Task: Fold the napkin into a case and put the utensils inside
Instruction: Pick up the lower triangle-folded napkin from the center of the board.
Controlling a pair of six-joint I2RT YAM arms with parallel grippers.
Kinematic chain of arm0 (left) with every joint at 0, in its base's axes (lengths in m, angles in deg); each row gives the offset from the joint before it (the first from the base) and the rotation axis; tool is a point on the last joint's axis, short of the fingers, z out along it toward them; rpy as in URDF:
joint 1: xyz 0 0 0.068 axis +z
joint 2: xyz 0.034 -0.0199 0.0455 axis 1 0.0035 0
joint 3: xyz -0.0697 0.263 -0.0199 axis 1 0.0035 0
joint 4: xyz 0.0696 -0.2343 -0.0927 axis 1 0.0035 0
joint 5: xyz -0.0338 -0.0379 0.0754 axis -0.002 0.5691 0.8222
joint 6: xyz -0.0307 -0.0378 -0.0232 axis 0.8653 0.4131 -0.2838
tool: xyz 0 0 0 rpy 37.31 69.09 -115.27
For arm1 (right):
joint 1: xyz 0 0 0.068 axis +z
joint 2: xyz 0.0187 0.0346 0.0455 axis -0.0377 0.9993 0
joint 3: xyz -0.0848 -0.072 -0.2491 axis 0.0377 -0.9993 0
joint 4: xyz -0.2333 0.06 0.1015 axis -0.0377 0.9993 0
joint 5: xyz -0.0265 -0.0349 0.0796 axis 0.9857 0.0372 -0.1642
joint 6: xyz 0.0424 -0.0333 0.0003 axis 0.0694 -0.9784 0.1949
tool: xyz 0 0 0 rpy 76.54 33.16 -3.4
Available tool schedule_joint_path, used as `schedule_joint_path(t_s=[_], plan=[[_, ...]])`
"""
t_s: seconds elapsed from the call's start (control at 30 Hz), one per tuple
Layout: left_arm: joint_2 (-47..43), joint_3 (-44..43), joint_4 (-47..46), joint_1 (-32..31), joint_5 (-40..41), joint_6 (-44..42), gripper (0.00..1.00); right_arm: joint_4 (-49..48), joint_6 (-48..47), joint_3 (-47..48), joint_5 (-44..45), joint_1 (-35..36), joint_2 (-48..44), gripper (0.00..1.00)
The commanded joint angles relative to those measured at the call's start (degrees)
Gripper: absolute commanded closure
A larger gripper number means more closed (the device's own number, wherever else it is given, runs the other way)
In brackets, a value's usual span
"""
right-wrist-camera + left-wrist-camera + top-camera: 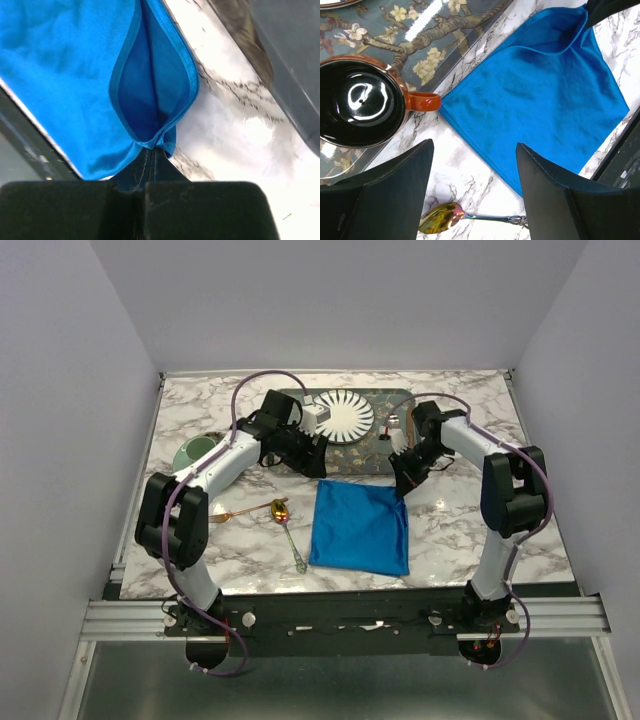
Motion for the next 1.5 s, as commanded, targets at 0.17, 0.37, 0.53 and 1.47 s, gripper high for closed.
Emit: schedule_joint_path(t_s=[0.17,0.37,0.53,1.47], plan=[[-9.34,9.85,-10.59,-0.33,-1.96,-0.74,0.32,-0.42,-1.93,2.56,4.31,2.05,0.75,0.99],[-13.75,17.86,-21.69,-13.68,5.32,-16.63,0.58,2.31,1.41,3.53,0.35,1.53,3.47,0.99],[-6.38,15.59,-27.59,-22.74,10.08,-20.25,0.66,2.40,2.55,3.44,-0.45,0.74,3.65,0.99],[12.97,5.12,-34.37,-34.27,16.42,-21.05,0.85,5.12,7.91,3.97,-9.33,-3.92,9.45,0.99]])
